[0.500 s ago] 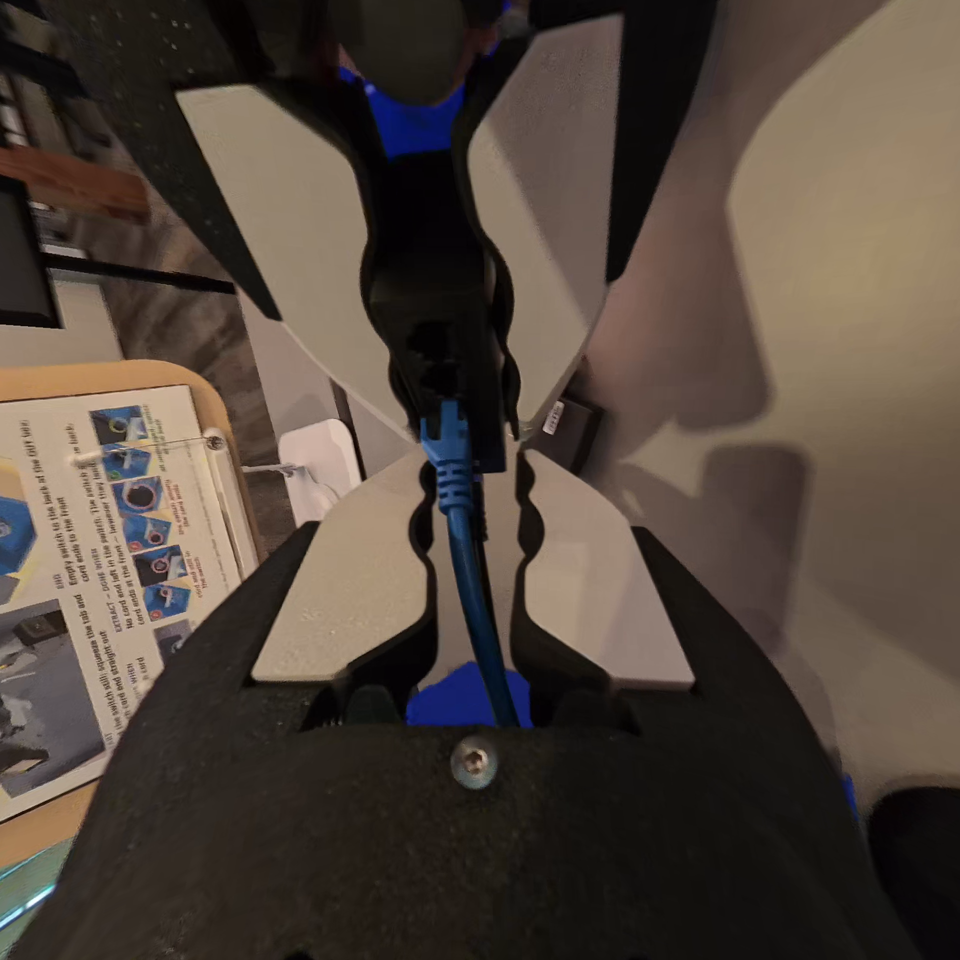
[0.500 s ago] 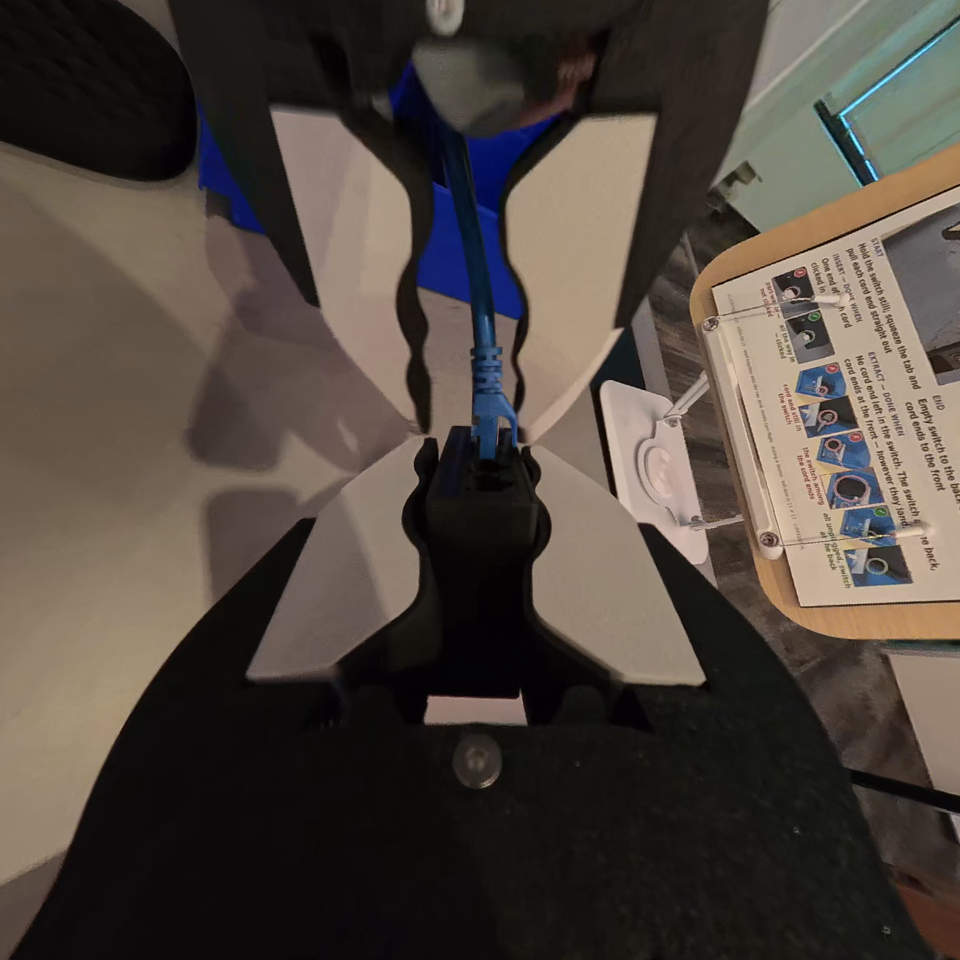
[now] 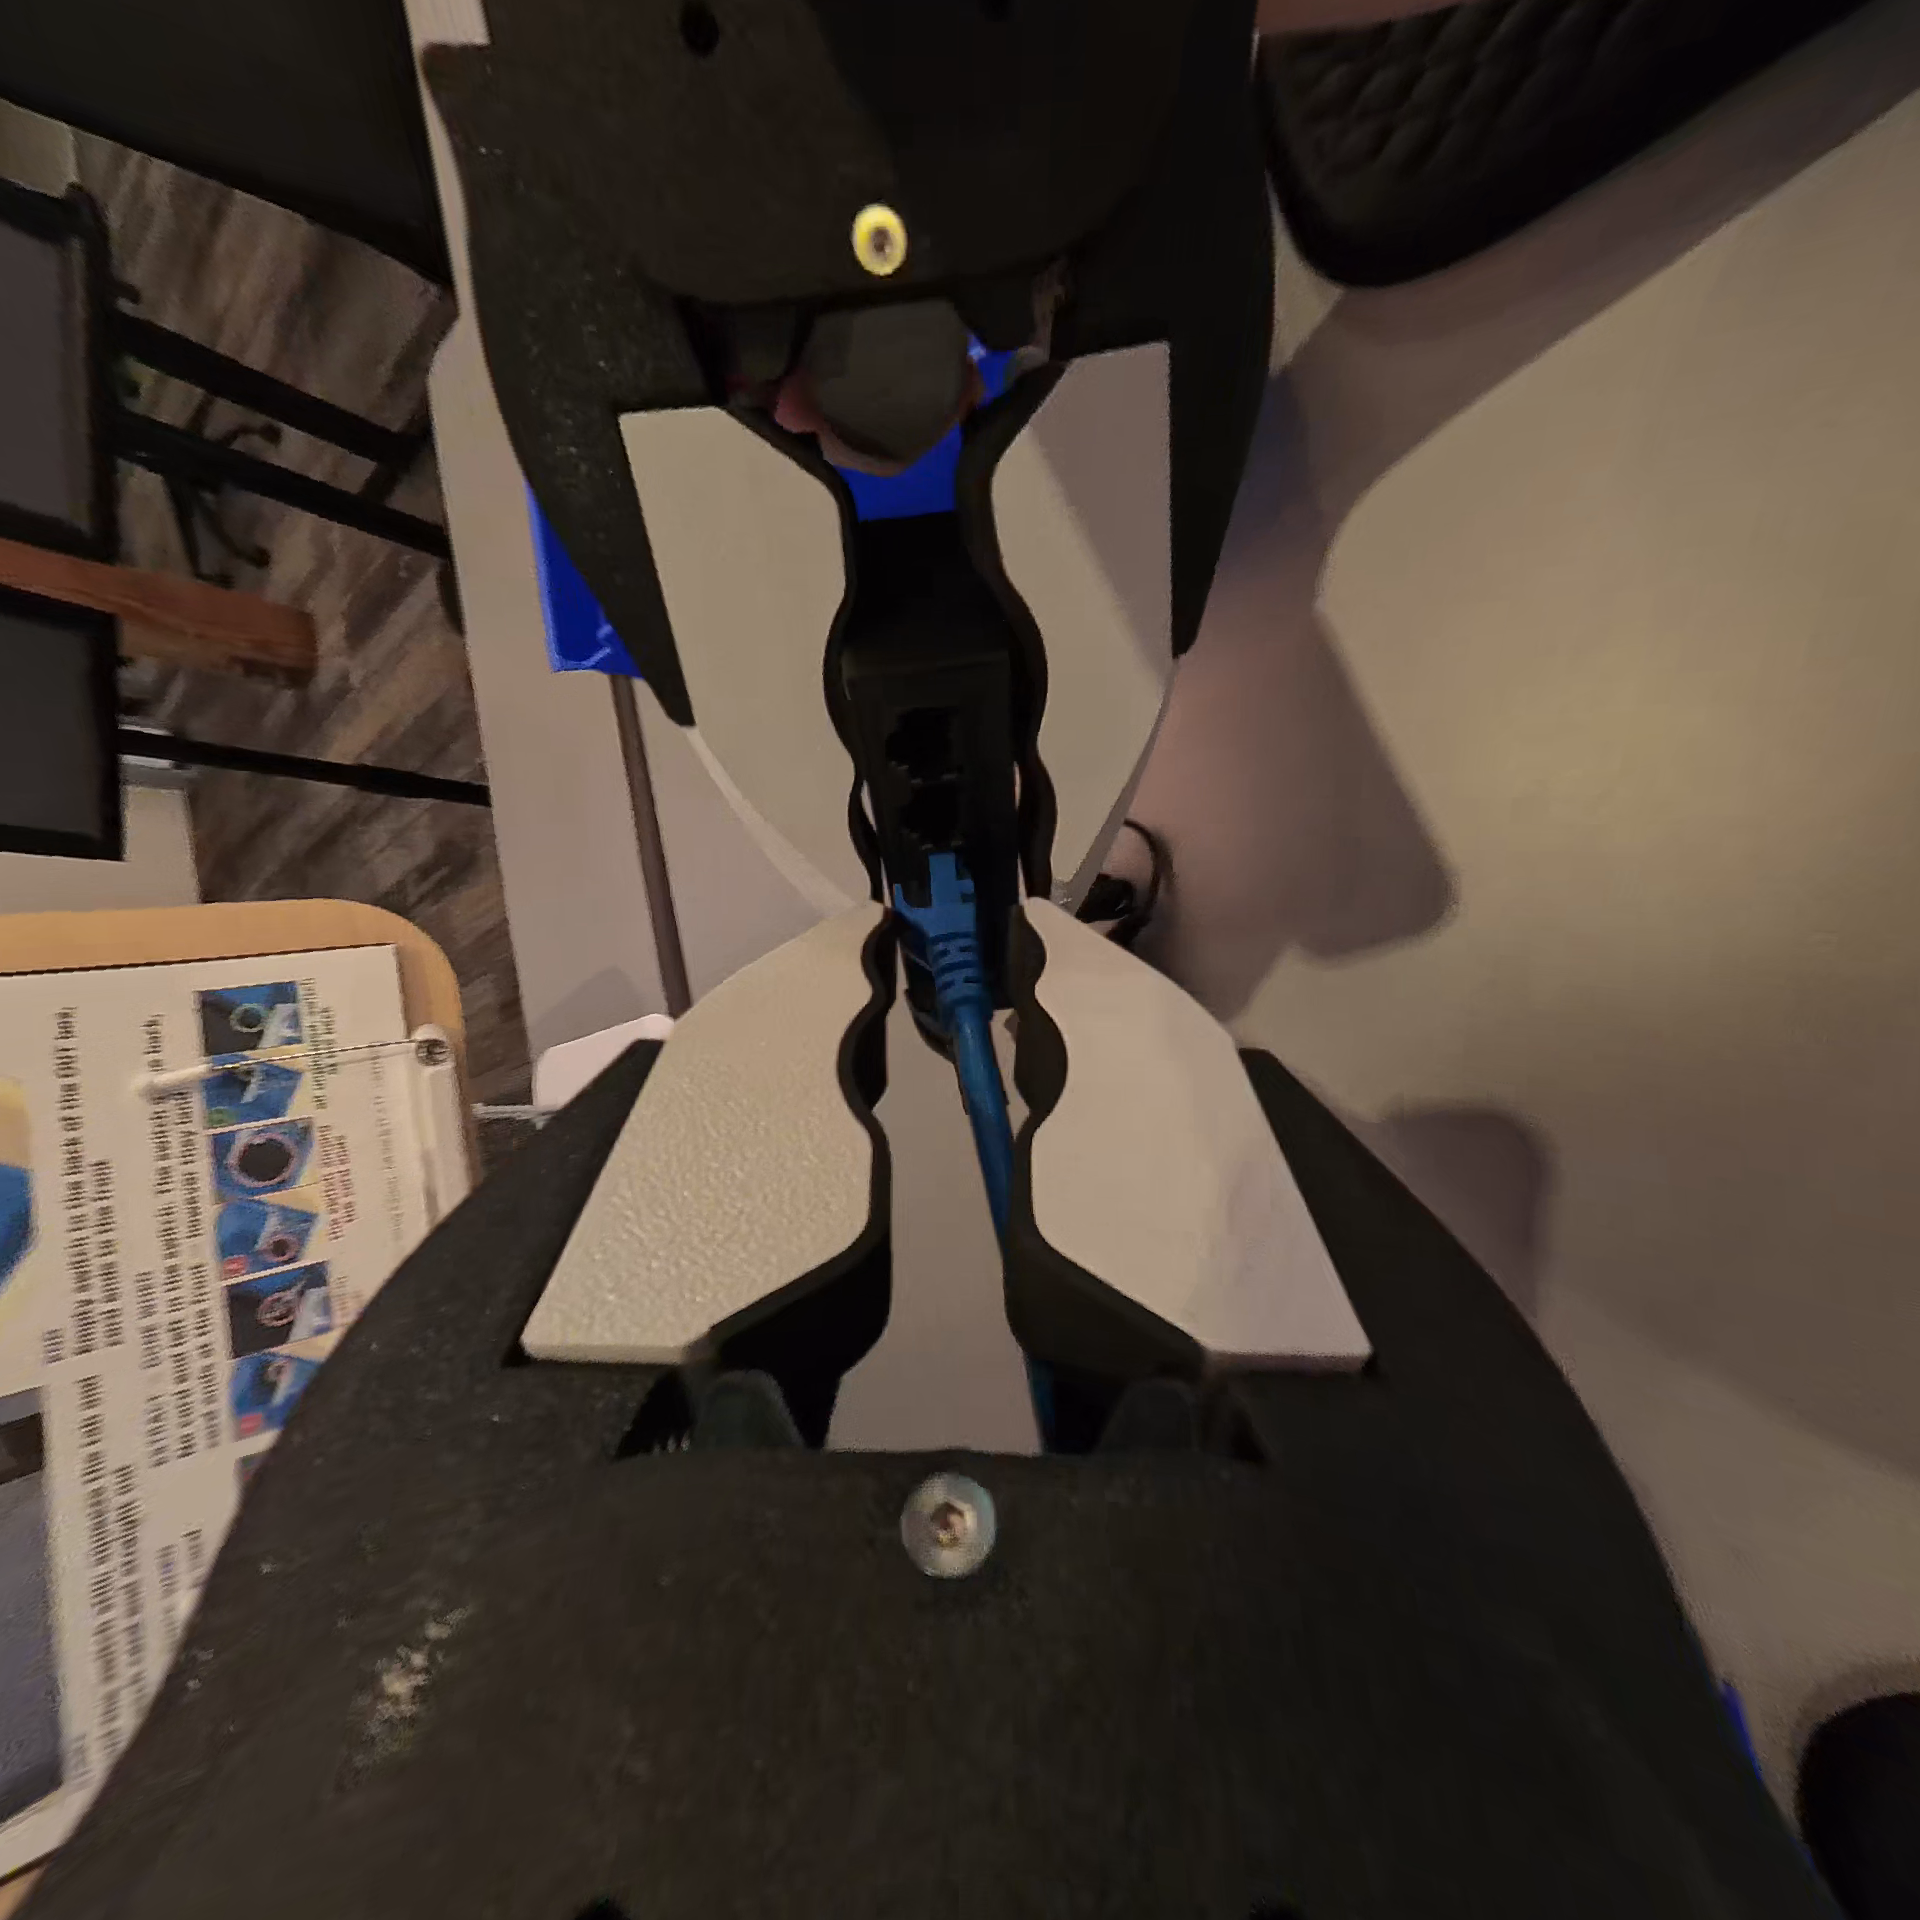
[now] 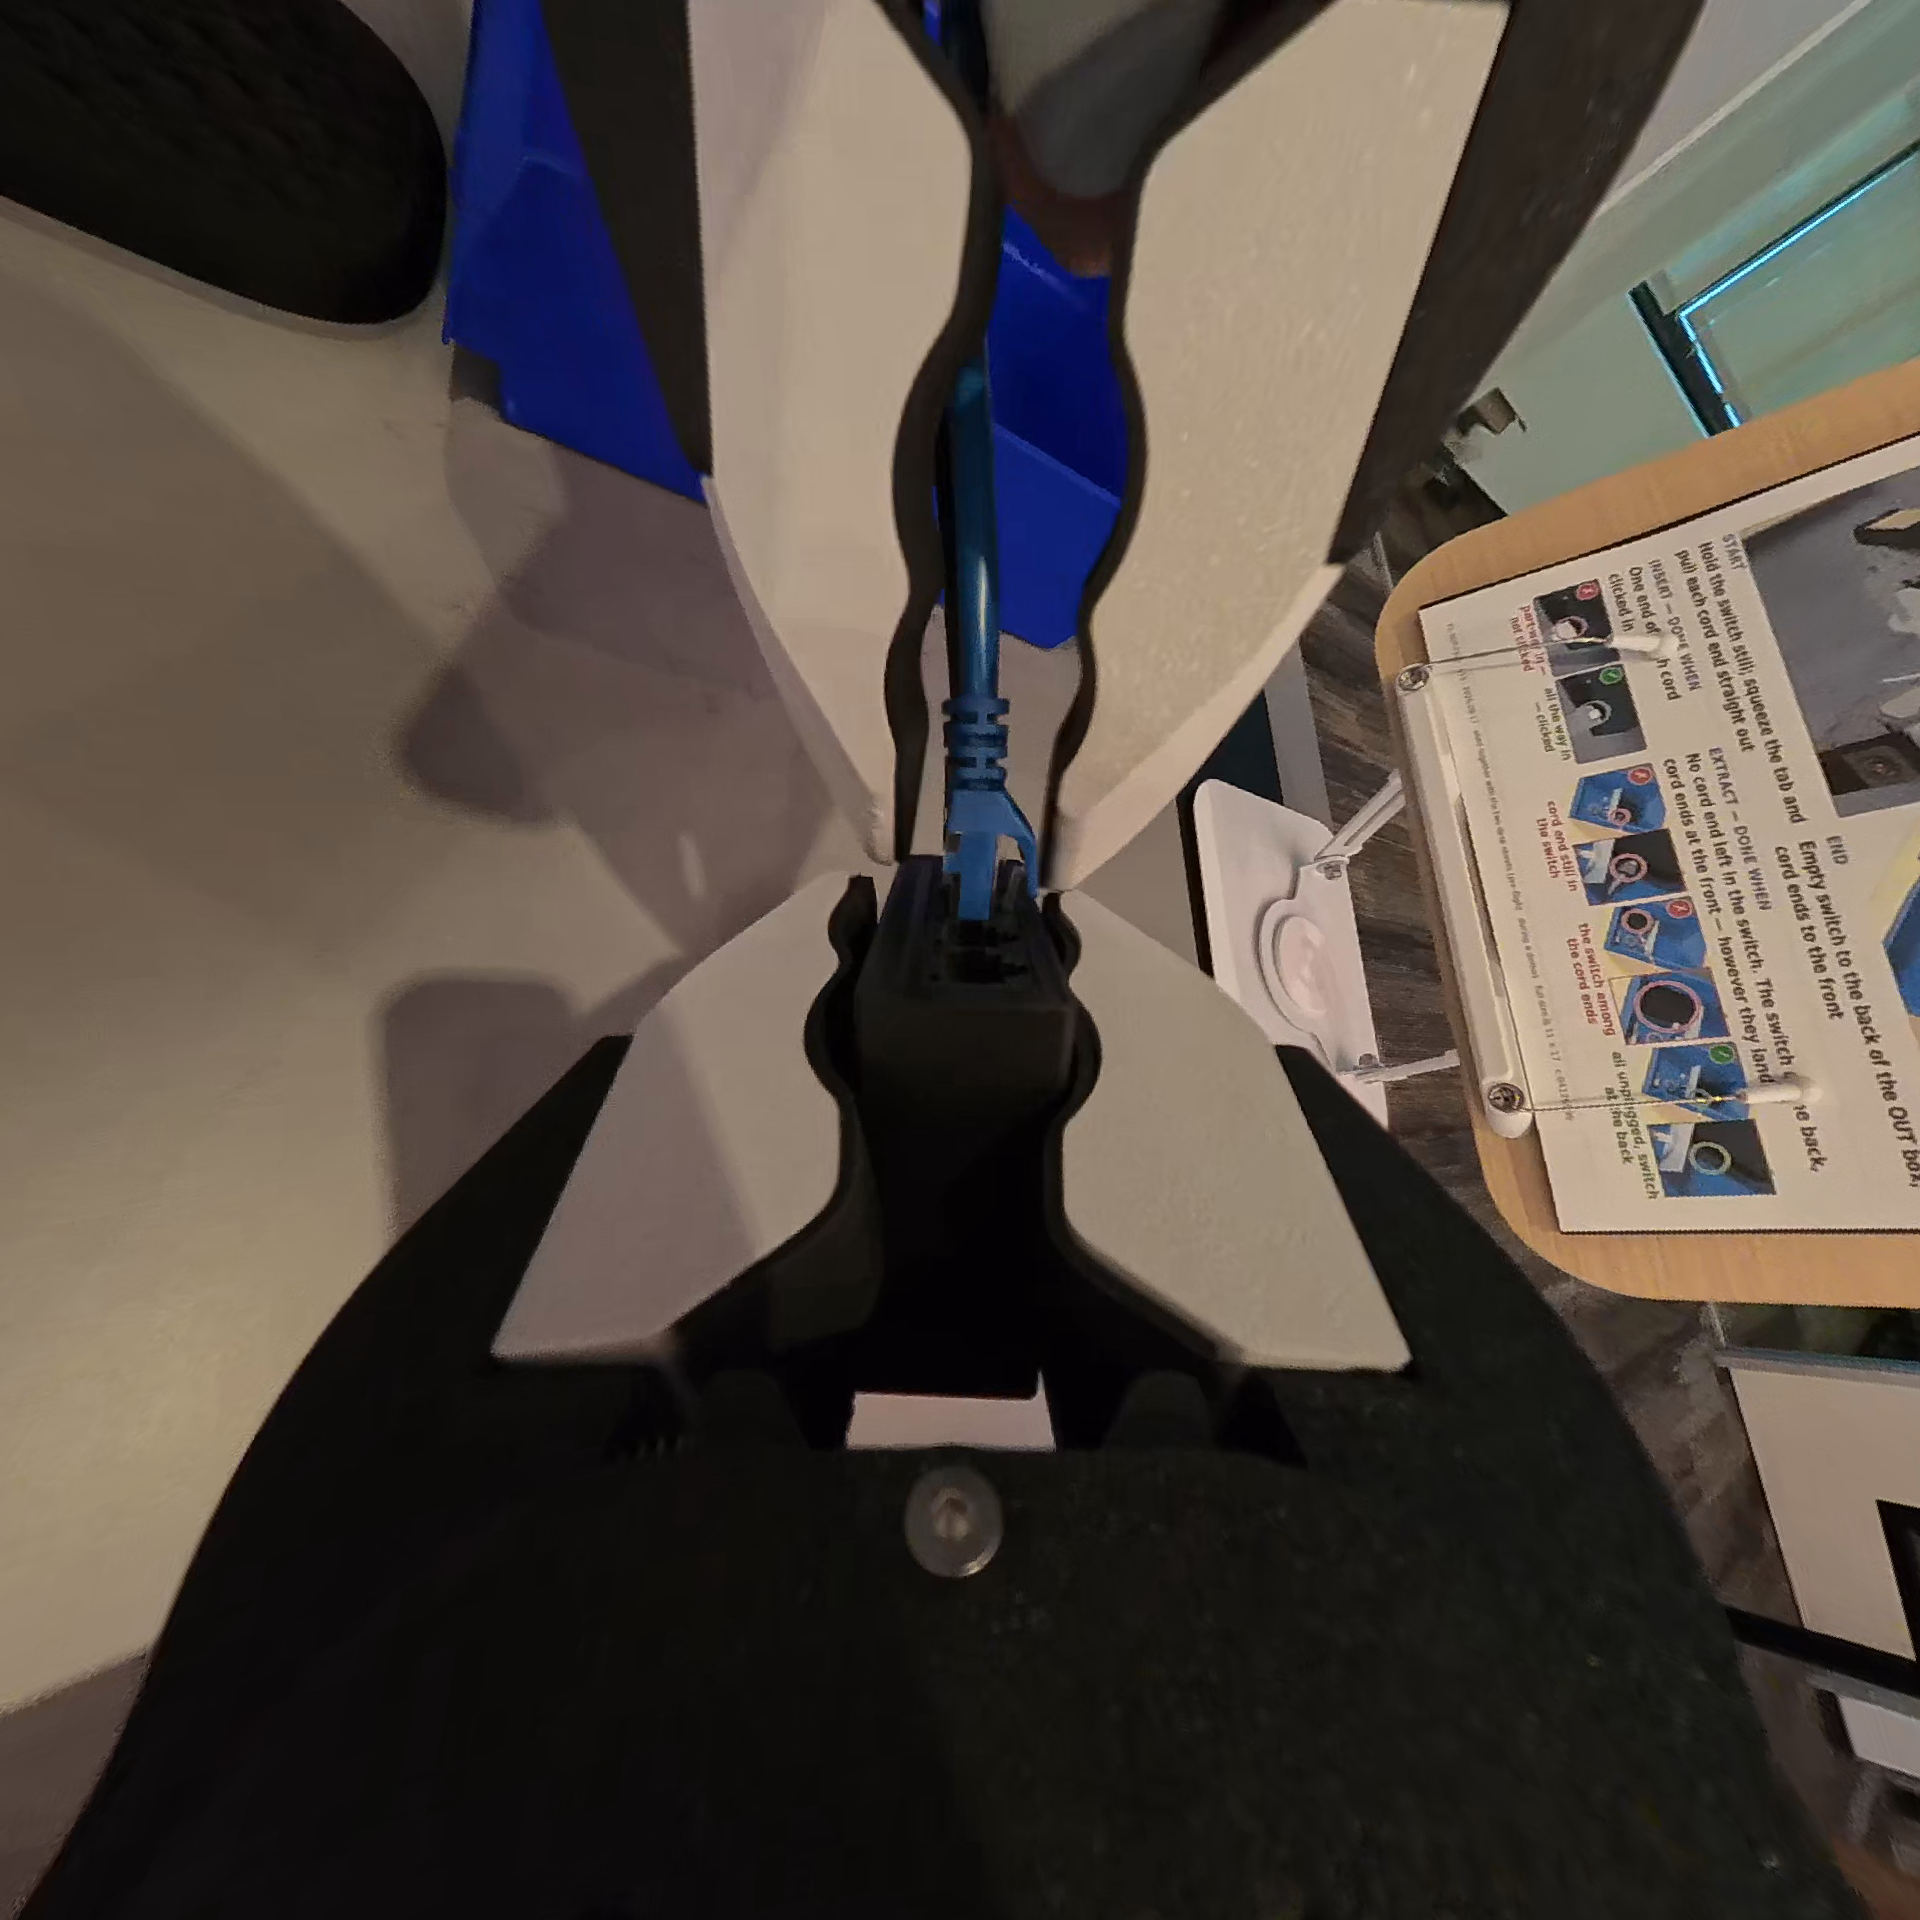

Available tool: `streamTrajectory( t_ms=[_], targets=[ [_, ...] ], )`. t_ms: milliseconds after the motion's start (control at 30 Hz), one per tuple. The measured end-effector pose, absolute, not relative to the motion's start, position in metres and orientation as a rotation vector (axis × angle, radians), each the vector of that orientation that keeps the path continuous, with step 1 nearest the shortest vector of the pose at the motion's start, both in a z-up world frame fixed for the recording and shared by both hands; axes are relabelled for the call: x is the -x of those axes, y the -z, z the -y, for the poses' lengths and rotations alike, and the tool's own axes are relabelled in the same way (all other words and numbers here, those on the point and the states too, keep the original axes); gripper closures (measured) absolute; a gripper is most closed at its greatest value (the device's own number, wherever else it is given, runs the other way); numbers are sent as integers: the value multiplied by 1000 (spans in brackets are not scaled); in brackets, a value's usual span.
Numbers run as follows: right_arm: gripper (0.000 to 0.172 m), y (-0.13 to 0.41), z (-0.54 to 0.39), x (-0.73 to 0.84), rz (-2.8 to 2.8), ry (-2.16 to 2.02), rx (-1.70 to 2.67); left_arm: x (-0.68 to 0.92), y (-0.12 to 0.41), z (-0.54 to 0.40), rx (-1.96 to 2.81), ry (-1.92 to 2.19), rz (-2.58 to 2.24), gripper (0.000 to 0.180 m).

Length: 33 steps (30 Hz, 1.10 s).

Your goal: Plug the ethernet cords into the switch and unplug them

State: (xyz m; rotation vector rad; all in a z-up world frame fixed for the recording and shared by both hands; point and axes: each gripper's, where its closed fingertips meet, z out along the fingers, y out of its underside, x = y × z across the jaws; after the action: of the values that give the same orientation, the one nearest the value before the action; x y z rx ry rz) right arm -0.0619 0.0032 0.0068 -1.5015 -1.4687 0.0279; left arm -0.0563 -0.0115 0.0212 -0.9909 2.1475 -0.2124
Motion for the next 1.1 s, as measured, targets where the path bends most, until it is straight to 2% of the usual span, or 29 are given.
streamTrajectory(
  t_ms=[300, 900, 1100],
  targets=[
    [142, -5, 0, 65, 1479, -74, 1501, 57, -20, 13, 1083, 304, -2159, 167],
    [142, -4, 3, 67, 1488, -96, 1517, 59, -18, 15, 1090, 322, -2137, 166],
    [142, 0, 3, 68, 1508, -79, 1533, 63, -12, 20, 1163, 387, -2158, 155]
  ],
)
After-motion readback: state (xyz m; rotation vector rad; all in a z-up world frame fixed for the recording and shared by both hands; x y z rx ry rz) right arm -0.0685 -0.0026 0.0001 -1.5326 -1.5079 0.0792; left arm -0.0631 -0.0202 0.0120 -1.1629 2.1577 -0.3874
